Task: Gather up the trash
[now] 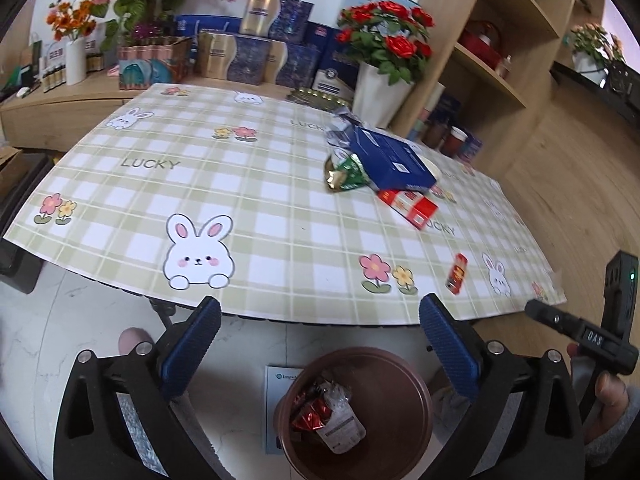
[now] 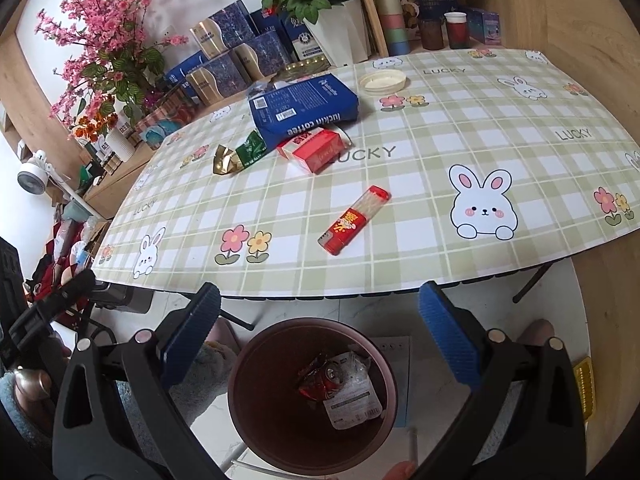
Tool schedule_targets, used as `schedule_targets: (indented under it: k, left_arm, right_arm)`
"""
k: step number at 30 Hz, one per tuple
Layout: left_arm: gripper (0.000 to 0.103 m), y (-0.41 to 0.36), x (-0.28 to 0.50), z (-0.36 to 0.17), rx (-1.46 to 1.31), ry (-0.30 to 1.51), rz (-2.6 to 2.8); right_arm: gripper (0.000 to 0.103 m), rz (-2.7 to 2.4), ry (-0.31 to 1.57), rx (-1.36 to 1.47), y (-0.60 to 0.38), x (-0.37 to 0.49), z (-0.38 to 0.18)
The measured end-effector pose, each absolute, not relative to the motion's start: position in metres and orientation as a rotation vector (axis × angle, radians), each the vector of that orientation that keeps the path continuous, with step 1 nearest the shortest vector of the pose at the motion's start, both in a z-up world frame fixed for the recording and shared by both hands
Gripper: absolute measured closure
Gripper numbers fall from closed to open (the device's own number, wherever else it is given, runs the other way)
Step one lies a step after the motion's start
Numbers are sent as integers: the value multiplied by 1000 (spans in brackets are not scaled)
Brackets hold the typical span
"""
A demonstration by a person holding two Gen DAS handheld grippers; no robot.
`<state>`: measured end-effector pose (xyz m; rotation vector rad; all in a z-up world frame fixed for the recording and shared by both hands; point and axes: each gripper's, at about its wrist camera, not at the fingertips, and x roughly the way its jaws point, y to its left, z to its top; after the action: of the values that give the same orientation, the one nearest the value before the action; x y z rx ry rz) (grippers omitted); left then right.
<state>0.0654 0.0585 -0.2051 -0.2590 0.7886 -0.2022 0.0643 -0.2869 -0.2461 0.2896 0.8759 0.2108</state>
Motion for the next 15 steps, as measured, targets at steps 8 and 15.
schedule_targets:
  k: [8, 15]
  left_arm:
    - [6, 63, 70, -215, -244, 828, -162]
    - [6, 62, 69, -226, -227, 857, -152]
  right_arm:
    - [6, 162, 933, 181, -281, 79, -262]
    - [12, 100, 959, 188, -284, 124, -279]
